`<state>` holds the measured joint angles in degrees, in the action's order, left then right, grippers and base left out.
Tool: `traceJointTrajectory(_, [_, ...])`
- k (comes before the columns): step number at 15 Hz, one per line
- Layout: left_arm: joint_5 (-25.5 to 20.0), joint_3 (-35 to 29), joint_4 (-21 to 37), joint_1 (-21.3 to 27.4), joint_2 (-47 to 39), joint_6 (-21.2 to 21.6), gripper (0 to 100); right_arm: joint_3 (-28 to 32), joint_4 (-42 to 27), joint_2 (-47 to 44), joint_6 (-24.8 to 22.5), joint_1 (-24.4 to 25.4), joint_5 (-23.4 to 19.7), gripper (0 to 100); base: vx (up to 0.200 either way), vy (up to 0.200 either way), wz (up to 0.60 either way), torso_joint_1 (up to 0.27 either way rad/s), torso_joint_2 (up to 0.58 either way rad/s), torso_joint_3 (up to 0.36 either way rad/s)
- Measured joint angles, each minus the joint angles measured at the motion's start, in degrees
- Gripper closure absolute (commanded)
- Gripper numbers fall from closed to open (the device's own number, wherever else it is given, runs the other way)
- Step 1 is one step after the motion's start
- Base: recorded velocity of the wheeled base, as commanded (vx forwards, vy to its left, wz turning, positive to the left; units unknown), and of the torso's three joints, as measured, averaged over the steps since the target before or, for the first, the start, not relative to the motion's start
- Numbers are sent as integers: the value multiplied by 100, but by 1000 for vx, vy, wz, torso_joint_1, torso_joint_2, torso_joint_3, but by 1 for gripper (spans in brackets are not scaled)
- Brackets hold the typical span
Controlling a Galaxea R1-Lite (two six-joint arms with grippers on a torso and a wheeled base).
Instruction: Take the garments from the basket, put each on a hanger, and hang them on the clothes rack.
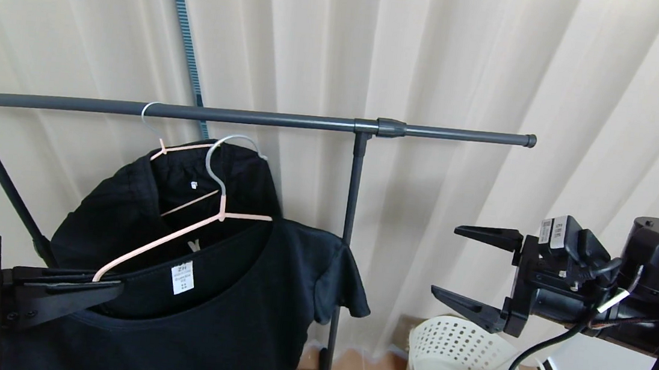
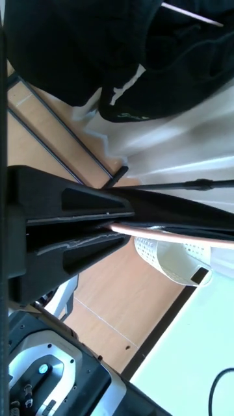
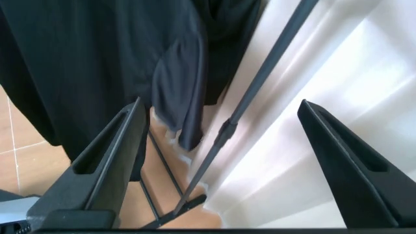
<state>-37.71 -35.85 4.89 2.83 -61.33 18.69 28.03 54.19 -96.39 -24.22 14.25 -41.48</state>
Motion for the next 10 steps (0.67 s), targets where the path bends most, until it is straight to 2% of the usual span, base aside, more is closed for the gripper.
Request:
traceJointTrajectory(2, [45,-24,-10,-57,-73,-46,100,0,-22,83,26,73,119,0,0,0,0,0,0,0])
traceJointTrajectory(6, [194,-91,-33,-72,-206,-315,100,39,28,160,400,380,680,0,0,0,0,0,0,0])
traceJointTrajectory(10, [355,-183,-178,-72,-327,-611,100,66,35,161,413,433,706,0,0,0,0,0,0,0])
